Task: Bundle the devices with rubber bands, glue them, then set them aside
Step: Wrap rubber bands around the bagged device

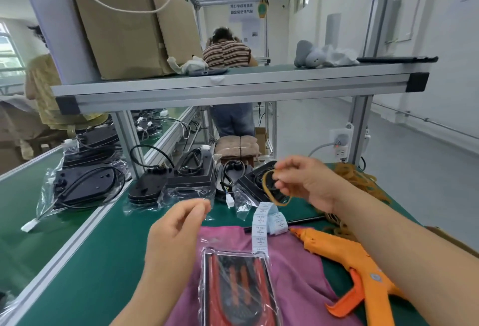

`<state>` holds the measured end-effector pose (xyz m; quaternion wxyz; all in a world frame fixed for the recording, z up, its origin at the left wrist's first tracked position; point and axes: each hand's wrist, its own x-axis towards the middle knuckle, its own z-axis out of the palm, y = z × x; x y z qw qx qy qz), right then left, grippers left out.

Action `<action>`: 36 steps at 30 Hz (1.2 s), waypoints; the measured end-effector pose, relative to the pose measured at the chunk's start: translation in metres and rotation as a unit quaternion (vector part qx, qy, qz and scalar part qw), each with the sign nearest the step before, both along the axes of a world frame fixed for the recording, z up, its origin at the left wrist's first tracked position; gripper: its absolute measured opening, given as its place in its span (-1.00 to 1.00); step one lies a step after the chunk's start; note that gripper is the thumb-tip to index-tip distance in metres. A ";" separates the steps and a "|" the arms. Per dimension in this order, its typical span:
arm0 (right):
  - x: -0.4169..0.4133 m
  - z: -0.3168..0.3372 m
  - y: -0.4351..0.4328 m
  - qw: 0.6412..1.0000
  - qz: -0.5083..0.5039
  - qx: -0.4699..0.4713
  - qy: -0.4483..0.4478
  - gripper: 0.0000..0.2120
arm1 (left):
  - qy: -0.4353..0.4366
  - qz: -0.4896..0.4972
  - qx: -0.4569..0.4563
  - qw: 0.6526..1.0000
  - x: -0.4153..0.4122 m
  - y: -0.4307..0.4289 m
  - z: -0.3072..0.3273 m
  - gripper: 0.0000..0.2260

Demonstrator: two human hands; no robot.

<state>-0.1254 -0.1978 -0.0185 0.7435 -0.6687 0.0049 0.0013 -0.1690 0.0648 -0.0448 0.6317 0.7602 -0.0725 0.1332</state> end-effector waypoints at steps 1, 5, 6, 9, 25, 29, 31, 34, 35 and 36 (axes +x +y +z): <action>-0.006 0.006 0.012 0.998 0.064 0.017 0.004 -0.86 | 0.005 -0.018 -0.005 1.000 0.003 -0.005 0.004 -0.81; -0.025 0.013 0.051 0.963 0.266 0.049 0.008 -0.85 | 0.127 -0.142 -0.093 0.977 0.015 -0.022 0.013 -0.68; -0.028 0.013 0.056 0.957 0.287 0.045 0.008 -0.84 | 0.158 -0.180 -0.119 0.964 0.015 -0.022 0.013 -0.59; -0.034 0.011 0.064 0.955 0.295 0.023 0.007 -0.83 | 0.199 -0.264 -0.150 0.932 0.014 -0.013 0.007 -0.45; -0.038 -0.047 0.058 0.867 0.071 -0.474 0.137 -0.71 | 0.261 -0.151 -0.141 0.943 0.024 0.055 -0.026 -0.60; -0.038 -0.065 0.064 0.887 0.049 -0.406 0.213 -0.76 | 0.252 -0.062 -0.002 0.966 0.023 0.049 -0.052 -0.85; -0.038 -0.071 0.066 0.907 0.039 -0.353 0.227 -0.78 | 0.270 -0.059 0.053 0.960 0.023 0.047 -0.057 -0.89; -0.040 -0.076 0.068 0.917 0.029 -0.323 0.233 -0.78 | 0.326 -0.105 0.073 0.937 0.022 0.042 -0.053 -0.67; -0.041 -0.077 0.069 0.920 0.025 -0.310 0.236 -0.78 | 0.341 -0.126 0.074 0.929 0.021 0.042 -0.050 -0.62; -0.041 -0.077 0.070 0.925 0.024 -0.291 0.242 -0.79 | 0.351 -0.144 0.073 0.922 0.021 0.042 -0.047 -0.59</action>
